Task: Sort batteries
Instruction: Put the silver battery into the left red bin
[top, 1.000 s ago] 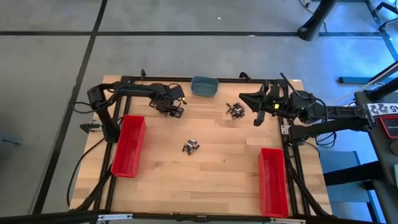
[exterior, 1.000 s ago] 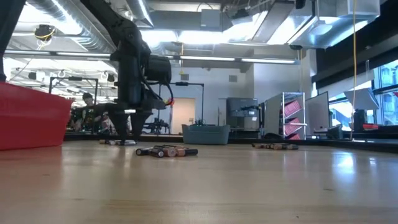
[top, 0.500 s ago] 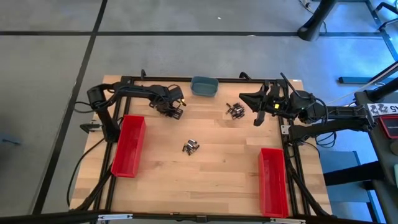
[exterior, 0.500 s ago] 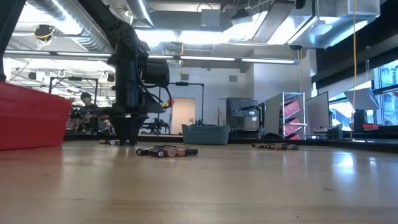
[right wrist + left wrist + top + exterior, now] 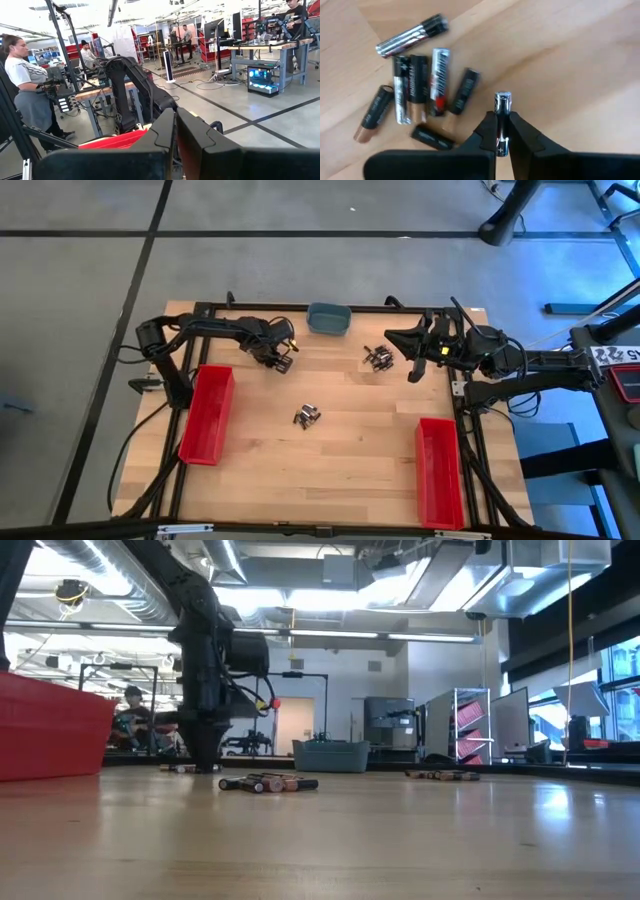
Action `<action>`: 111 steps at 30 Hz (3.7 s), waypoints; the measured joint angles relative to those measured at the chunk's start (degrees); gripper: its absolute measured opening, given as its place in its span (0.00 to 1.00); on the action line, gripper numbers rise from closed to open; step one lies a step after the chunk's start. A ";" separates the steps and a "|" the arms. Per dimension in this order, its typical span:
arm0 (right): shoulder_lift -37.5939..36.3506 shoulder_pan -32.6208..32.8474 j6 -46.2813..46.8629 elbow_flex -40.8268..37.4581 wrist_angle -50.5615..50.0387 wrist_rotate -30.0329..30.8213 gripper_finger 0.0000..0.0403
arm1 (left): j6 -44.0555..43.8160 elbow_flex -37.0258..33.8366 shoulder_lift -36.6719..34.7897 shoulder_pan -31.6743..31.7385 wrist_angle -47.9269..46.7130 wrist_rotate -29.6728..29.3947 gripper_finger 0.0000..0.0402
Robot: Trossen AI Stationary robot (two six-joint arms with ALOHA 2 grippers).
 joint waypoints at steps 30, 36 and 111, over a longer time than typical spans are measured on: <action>2.66 0.00 -12.33 0.00 0.31 18.64 0.06 | -41.88 6.90 -34.41 -49.30 -46.96 3.48 0.03; 3.65 0.00 -12.45 0.00 2.68 18.55 0.06 | -18.69 -3.41 -33.95 -49.63 -44.46 3.34 0.03; 1.62 0.07 1.77 -0.02 9.70 9.16 0.06 | 48.35 8.78 9.22 -20.77 18.78 15.10 0.42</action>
